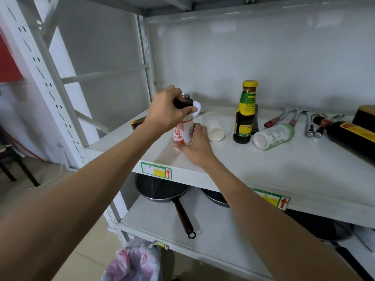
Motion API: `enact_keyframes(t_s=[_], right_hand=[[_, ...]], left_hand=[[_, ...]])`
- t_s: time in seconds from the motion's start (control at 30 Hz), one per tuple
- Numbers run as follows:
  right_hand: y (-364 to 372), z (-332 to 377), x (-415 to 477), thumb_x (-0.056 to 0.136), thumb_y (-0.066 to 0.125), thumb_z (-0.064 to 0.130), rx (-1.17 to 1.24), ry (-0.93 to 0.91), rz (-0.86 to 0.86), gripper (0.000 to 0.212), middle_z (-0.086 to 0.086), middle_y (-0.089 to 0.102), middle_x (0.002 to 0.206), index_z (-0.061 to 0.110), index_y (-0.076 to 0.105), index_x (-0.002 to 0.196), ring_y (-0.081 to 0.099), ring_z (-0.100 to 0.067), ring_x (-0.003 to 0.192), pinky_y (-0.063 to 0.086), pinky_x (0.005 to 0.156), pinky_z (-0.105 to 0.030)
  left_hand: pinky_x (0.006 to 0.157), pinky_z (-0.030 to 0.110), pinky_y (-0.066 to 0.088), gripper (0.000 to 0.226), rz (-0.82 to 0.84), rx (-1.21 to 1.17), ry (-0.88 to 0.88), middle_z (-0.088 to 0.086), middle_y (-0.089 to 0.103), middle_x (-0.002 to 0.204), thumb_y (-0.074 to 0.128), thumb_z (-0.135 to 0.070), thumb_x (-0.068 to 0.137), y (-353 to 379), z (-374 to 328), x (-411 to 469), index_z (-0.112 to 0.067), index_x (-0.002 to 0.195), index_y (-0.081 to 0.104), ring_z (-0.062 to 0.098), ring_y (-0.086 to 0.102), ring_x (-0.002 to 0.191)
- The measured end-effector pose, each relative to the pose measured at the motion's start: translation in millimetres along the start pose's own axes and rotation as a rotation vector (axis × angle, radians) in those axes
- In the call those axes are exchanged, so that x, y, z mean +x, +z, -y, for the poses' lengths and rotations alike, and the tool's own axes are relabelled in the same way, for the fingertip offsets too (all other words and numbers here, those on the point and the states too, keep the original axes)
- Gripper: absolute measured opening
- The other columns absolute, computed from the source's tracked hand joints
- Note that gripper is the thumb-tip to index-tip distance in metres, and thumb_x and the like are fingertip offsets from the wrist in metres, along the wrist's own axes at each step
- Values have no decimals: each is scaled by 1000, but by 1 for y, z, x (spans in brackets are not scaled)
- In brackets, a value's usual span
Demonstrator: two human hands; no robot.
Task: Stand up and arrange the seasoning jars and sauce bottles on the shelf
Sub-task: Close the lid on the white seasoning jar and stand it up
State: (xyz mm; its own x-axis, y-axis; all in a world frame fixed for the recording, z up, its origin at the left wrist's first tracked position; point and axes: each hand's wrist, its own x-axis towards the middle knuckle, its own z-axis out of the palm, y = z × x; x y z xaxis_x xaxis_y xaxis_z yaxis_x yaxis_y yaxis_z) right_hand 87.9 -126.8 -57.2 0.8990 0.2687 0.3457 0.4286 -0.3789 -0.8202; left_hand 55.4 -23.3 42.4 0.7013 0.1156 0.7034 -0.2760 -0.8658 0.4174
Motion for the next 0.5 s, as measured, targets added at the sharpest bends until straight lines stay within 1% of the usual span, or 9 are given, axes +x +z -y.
enact_keyframes(t_s=[0.07,0.13,0.2,0.27,0.3,0.37,0.43,0.5], right_hand=[[1,-1,1,73,82,28,22,0,-1,62,-8,52,120,10,44,119,57,-26,110,49,96,-44],[1,1,0,74,81,25,66,9,6,59,-7,57,120,11,45,119,59,-24,111,50,95,-43],[0,2,-2,76,80,21,111,30,20,57,-5,60,122,11,44,120,60,-23,113,50,94,-37],[-3,3,-3,79,77,16,138,37,30,55,-5,60,124,9,43,121,59,-22,114,47,89,-29],[-3,4,-4,80,77,15,146,39,30,54,-5,60,125,9,42,121,59,-22,115,45,87,-28],[-4,4,-4,81,76,14,157,44,38,53,-4,60,127,10,43,122,59,-22,116,46,90,-29],[-2,2,-3,81,75,13,157,44,47,52,-3,62,127,12,44,123,60,-23,117,48,96,-34],[-2,1,-2,81,74,12,161,41,48,51,-3,63,127,13,46,123,60,-23,117,48,100,-39]], left_hand=[[70,31,47,40,-2,-3,3,-2,55,80,85,-40,66,1,2,1,-6,78,67,18,55,75],[68,32,47,41,-7,-4,4,-6,52,77,86,-41,63,2,4,4,-8,75,65,16,53,74],[64,29,43,40,-9,2,1,-12,47,73,85,-41,63,4,4,3,-11,72,60,14,50,72],[63,25,39,39,-23,-5,3,-16,42,72,85,-40,64,7,2,3,-14,71,57,12,49,71],[63,24,38,38,-31,-10,3,-17,41,72,85,-40,64,8,2,3,-15,71,57,12,48,70],[62,22,39,39,-42,-14,-2,-16,42,73,85,-40,64,10,3,3,-15,71,56,13,49,70],[62,24,40,40,-57,-19,-9,-8,46,75,85,-40,63,12,5,4,-14,70,56,14,49,70],[63,25,42,40,-75,-20,-13,-5,48,79,85,-40,63,15,4,4,-13,70,57,15,50,70]])
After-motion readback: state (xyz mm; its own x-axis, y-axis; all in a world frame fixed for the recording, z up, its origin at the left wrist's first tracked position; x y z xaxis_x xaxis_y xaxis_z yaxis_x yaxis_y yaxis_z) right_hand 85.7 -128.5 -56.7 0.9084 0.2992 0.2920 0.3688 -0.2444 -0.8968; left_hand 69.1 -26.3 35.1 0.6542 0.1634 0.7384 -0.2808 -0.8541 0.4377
